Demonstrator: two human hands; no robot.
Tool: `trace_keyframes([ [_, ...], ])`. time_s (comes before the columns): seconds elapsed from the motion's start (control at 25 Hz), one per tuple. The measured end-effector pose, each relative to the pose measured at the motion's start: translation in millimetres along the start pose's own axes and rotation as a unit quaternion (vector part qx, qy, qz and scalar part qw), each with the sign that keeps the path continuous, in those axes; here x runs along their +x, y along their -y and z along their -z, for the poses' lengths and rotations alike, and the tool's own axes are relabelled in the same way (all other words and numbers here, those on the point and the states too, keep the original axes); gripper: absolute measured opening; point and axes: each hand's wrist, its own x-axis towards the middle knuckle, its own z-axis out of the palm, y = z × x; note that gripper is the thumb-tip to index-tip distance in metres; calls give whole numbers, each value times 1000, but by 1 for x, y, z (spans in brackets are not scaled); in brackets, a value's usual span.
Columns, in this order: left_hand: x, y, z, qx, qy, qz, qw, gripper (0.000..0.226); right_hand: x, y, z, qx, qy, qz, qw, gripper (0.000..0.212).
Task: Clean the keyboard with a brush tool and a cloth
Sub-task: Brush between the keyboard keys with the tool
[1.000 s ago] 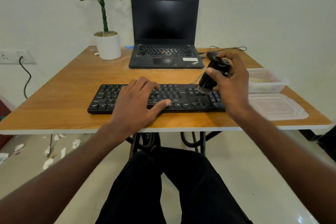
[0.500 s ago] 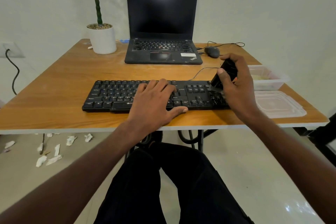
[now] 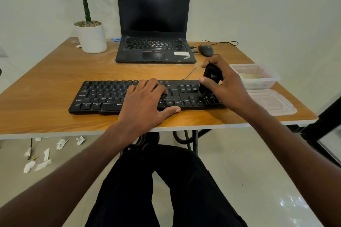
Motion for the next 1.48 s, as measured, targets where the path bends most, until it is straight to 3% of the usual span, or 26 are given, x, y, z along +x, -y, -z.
trace_keyframes([
  [0.08, 0, 0, 0, -2, -2, 1, 1000, 69, 6, -1, 10, -88, 16, -15, 996, 33],
  [0.2, 0, 0, 0, -6, -4, 0, 1000, 68, 10, -4, 26, -193, -37, -40, 980, 34],
  [0.36, -2, 0, -1, -12, -9, -6, 1000, 68, 10, -4, 31, -16, -18, -70, 997, 31],
  [0.52, -2, 0, 0, -6, -12, -3, 1000, 68, 12, -3, 41, -167, -27, -61, 984, 30],
  [0.68, -2, 0, -1, -7, -8, -6, 1000, 69, 11, 0, 36, -72, -8, -51, 996, 30],
  [0.76, -2, 0, -1, -7, -10, -5, 1000, 69, 13, -1, 34, -150, 6, -59, 987, 31],
  [0.84, -2, 0, -1, -6, -7, -2, 1000, 69, 14, 2, 33, -214, -27, -33, 976, 32],
  [0.92, -1, 0, -1, -8, -5, -2, 1000, 69, 12, 7, 30, -98, -30, -17, 995, 31],
  [1.04, -2, 0, -1, -6, -8, -4, 1000, 70, 11, 9, 28, 21, 53, -38, 998, 29],
  [1.12, -2, -1, -1, -4, -7, -3, 1000, 70, 12, 7, 29, -49, 87, -35, 994, 28],
  [1.2, -1, -1, 0, -5, -5, -1, 1000, 69, 13, 8, 29, -116, 60, 1, 991, 29],
  [1.36, -2, -1, 1, -6, -7, -3, 1000, 69, 10, 12, 24, -23, 96, 21, 995, 26],
  [1.48, -1, -1, 1, -4, -7, -3, 1000, 69, 11, 13, 24, -100, 81, 28, 991, 25],
])
